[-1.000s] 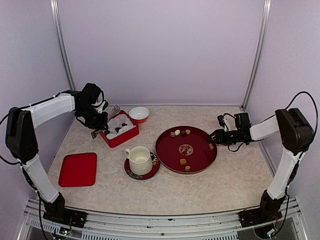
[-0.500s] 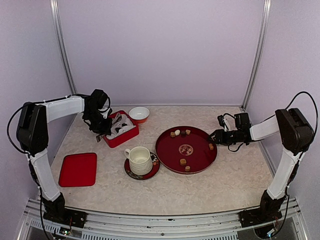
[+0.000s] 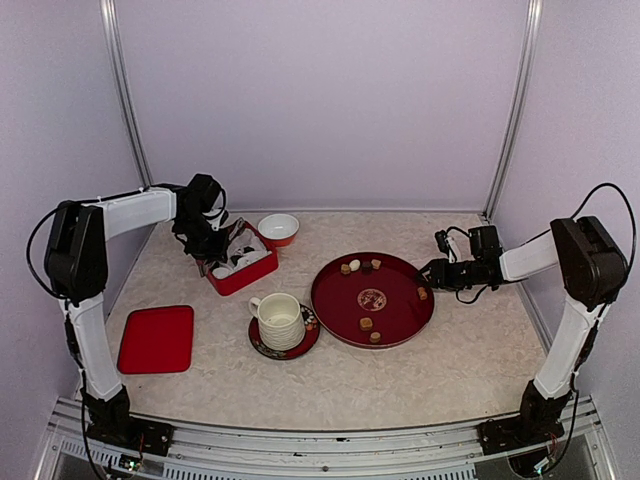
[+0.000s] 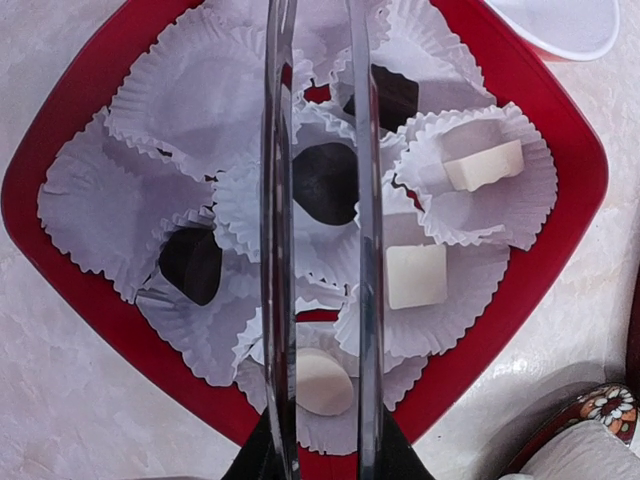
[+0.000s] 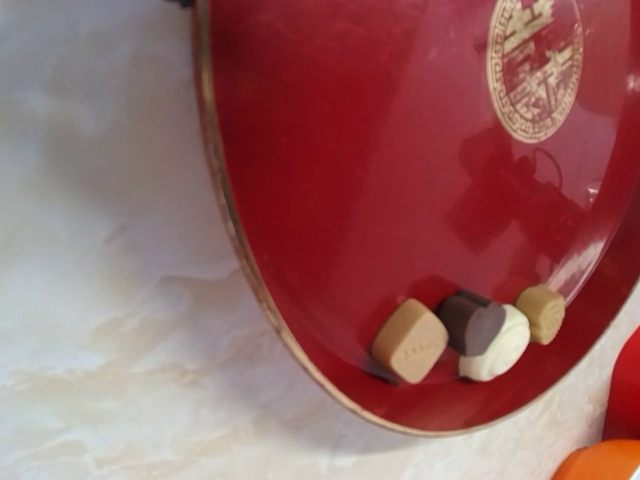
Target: Pack the chocolate
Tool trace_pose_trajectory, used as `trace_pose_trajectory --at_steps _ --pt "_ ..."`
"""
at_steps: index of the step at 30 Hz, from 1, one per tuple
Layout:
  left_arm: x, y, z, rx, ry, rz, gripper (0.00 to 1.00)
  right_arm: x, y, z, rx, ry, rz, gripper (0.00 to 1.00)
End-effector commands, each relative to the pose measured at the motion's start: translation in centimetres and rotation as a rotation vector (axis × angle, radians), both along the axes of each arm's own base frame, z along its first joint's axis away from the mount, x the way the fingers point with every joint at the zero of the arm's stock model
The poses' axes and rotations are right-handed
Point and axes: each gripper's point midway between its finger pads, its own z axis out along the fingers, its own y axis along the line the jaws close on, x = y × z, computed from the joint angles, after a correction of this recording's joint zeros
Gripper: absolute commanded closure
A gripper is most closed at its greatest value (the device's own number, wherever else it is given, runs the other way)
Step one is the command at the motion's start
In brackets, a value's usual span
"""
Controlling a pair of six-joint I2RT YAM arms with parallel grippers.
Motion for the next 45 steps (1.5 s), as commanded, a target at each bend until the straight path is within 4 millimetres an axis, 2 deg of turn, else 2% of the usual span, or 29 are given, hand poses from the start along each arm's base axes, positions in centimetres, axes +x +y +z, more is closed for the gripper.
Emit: trace_pose_trajectory --at_steps 1,7,12,16,21,23,27,32,38,41,45 --pt "1.0 -0.1 0.5 0.01 -0.032 -0.001 0.75 0.6 0.9 1.4 0.02 -0.044 0.033 0.48" --pt "0.9 -0.2 1.3 0.003 -0.045 -0.007 0.68 0.5 1.0 1.3 0.02 -0.044 0.034 0.48" --pt "0.6 -0.4 2.3 0.002 -0.063 -0.014 0.66 0.7 0.9 1.6 0.019 -0.051 0.032 0.48" --pt "0.1 -1.0 4.5 0.023 -0.116 -0.016 0.66 0.7 0.9 1.9 0.012 -0.057 0.031 0.48" --pt "-1.6 -3.4 7.6 0.021 -0.181 -0.079 0.66 0.8 0.6 2.4 0.002 -0.069 0.023 0.48" --pt "-2.4 -4.8 8.8 0.02 -0.203 -0.119 0.66 0.8 0.5 2.6 -0.001 -0.077 0.019 0.48" --pt "-4.8 -9.0 10.6 0.013 -0.239 -0.24 0.65 0.8 0.4 2.9 -0.002 -0.08 0.016 0.48" --pt "-8.8 -15.5 10.9 -0.002 -0.24 -0.428 0.64 0.6 0.4 3.0 0.005 -0.08 0.018 0.48" --pt "-13.2 -22.0 8.4 0.036 -0.207 -0.649 0.64 0.3 0.5 2.6 0.016 -0.067 0.023 0.48" --pt "-15.3 -25.5 6.3 0.049 -0.175 -0.763 0.64 0.1 0.6 2.5 0.025 -0.064 0.026 0.48" --pt "-17.1 -28.7 3.6 0.087 -0.14 -0.893 0.64 -0.2 0.9 2.4 0.042 -0.056 0.032 0.49"
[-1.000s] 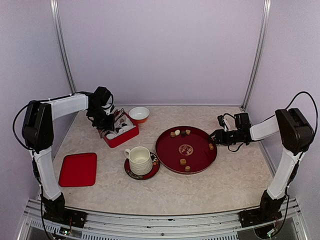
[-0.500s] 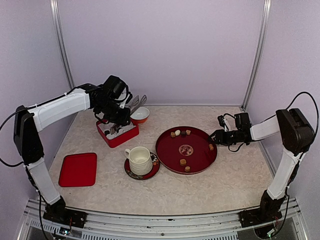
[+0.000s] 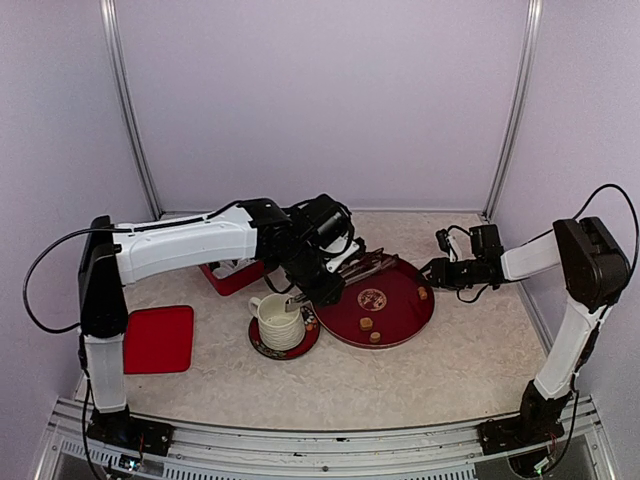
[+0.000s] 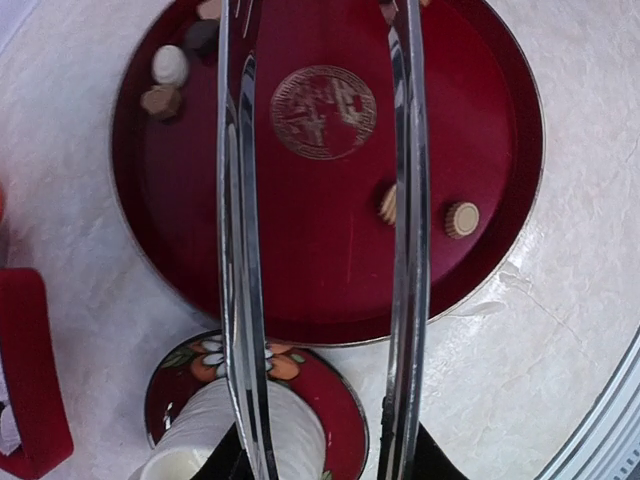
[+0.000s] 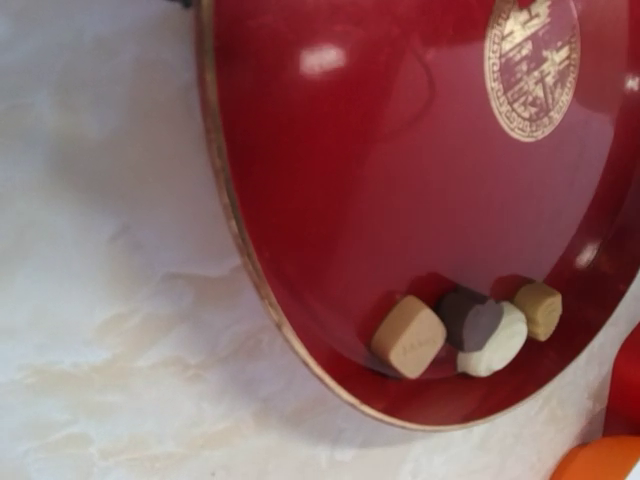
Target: Pack the chocolate
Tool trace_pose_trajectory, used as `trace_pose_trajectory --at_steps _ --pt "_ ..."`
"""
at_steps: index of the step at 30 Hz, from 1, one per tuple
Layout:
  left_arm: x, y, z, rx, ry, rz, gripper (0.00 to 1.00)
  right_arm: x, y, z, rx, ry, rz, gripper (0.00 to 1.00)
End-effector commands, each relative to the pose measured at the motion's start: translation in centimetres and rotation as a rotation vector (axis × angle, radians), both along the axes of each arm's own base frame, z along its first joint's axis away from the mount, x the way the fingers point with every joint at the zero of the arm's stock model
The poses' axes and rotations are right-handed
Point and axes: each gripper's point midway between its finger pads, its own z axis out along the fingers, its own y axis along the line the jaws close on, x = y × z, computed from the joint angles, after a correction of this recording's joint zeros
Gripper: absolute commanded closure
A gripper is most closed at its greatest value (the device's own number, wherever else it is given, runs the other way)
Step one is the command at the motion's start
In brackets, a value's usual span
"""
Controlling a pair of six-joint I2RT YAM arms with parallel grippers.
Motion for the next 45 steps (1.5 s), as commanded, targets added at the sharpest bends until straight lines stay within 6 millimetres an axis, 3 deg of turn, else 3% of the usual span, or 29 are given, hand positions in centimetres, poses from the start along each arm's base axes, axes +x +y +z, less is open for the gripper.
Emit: trace_pose_trajectory --at_steps 1,5,12,18,21,25,33,39,45 --pt "-1.7 -2.9 -2.8 0.068 0.023 -0.146 0.64 -0.1 1.1 1.9 0.053 -0.051 0.04 0.5" --pt "-1.8 -4.0 -4.9 0.105 0.037 -0.194 0.65 -0.2 1.5 2.1 0.07 -0.052 0.051 0.52" --pt "-0.6 -5.6 -6.8 0.134 0.015 -0.239 0.65 -0.2 1.8 2.2 0.093 -0.049 0.055 0.54" --pt "0.6 -5.6 -8.7 0.2 -0.013 -0.235 0.65 -0.2 1.8 2.0 0.091 -0.041 0.052 0.56" --pt "0.7 -4.8 -8.2 0.218 -0.02 -0.209 0.65 -0.3 1.7 1.8 0.083 -0.039 0.051 0.56" --pt "0.3 -3.3 -5.7 0.213 -0.028 -0.163 0.64 -0.1 1.6 1.7 0.074 -0.043 0.048 0.56" --pt "-3.5 0.1 -1.7 0.191 0.017 -0.119 0.6 -0.1 1.5 1.5 0.065 -0.045 0.049 0.55" --pt "-5.8 3.5 -2.7 0.249 0.082 -0.06 0.57 0.0 1.4 1.6 0.066 -0.048 0.049 0.55" --pt "-7.1 4.5 -4.2 0.301 0.118 -0.04 0.55 0.0 1.4 1.4 0.069 -0.046 0.049 0.54"
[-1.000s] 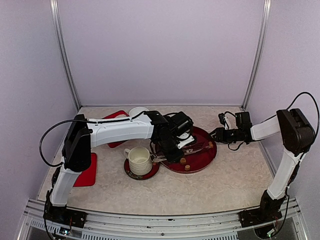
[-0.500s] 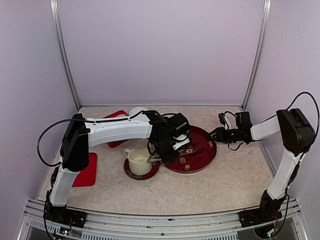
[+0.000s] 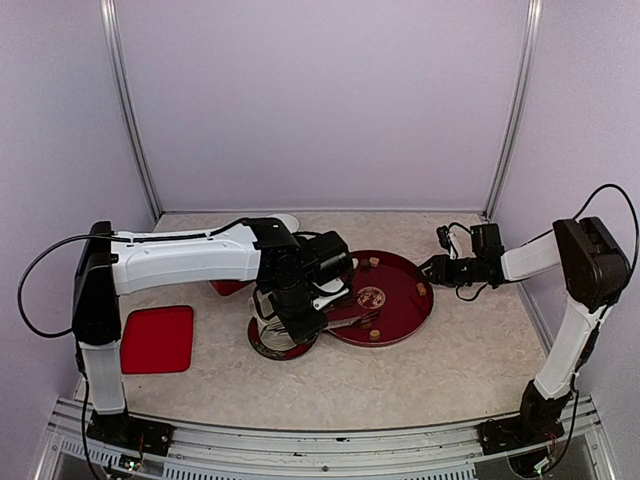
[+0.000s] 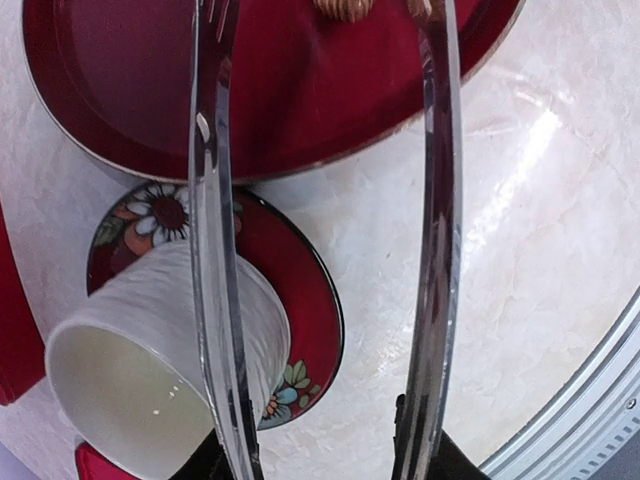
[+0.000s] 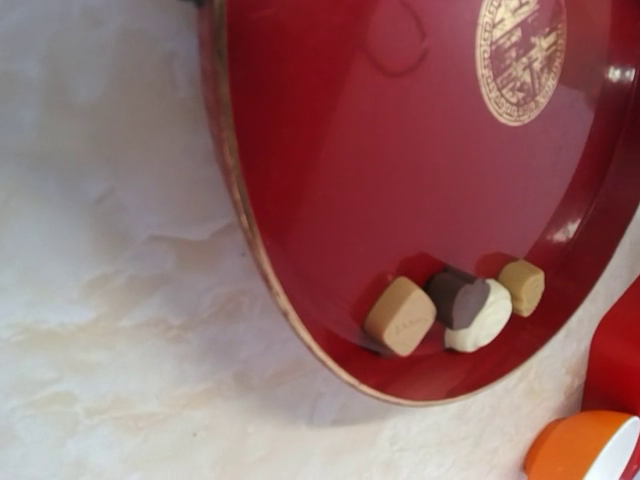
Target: Pack the chocolate
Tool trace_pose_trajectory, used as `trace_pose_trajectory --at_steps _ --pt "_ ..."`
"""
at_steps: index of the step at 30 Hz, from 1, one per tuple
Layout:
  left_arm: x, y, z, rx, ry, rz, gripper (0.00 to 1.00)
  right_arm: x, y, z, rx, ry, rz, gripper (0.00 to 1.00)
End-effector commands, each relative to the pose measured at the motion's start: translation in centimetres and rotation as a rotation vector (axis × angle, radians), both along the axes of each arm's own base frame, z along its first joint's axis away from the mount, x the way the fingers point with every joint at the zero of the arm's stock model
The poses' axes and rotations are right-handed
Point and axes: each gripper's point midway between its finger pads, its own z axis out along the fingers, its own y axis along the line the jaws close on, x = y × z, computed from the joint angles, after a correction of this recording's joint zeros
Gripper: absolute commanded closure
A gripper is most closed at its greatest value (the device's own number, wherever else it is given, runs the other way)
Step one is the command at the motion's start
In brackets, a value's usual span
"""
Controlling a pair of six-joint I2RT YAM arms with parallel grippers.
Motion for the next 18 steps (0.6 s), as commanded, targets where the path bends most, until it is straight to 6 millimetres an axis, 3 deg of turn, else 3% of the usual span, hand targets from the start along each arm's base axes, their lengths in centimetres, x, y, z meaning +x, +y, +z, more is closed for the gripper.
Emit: trace_pose_trajectory --at_steps 1,18 --pt "-0.9 0.9 -1.0 0.049 0.019 0.04 0.55 -0.6 1.1 0.6 0.031 -0.019 0.058 0.54" --pt "0.3 -0.3 -3.3 0.077 0.043 0.037 0.61 -0.4 0.9 0.7 0.031 -0.025 0.056 0.54"
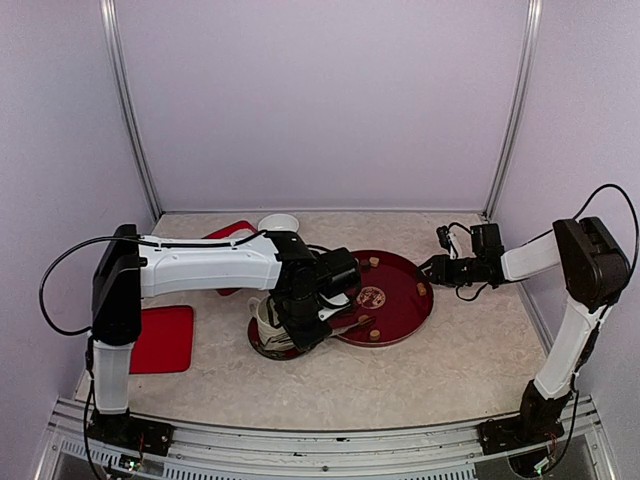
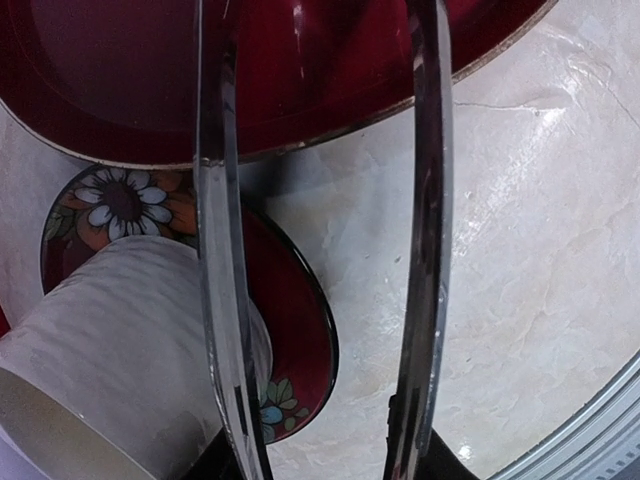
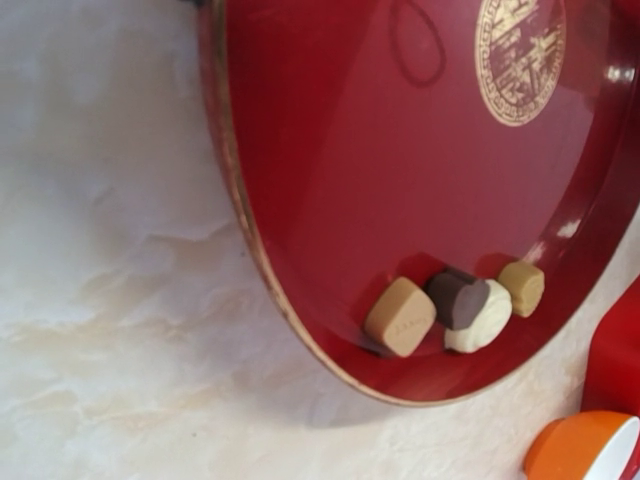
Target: Pack the chocolate
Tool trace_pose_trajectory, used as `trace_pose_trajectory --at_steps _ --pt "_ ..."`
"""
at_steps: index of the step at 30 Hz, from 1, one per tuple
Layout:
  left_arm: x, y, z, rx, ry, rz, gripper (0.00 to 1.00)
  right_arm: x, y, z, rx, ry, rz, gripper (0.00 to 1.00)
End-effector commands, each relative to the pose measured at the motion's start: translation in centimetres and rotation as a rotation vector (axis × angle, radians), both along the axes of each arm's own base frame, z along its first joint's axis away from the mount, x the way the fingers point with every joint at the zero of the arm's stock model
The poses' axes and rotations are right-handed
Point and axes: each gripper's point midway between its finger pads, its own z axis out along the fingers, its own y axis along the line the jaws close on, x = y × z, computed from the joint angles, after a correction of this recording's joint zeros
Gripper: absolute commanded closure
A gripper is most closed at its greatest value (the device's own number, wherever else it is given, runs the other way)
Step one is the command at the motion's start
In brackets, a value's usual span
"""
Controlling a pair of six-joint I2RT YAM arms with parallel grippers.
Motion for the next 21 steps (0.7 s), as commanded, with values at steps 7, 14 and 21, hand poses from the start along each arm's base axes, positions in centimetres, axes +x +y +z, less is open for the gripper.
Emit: trace_pose_trajectory --at_steps 7,14,21 --pt "1.2 -1.2 0.4 -0.034 -0.003 0.006 0.67 -0.4 0.8 0.5 0.031 -0.02 0.053 0.54" --pt "2.2 -0.7 1.7 -0.054 -0.03 0.03 0.71 -0.3 0.6 0.4 0.032 -0.019 0.051 0.54" --pt "3.5 -1.4 4.2 -0.118 -0.081 0.041 0.73 -0.3 0.6 0.2 0.033 -0.016 0.049 0.54"
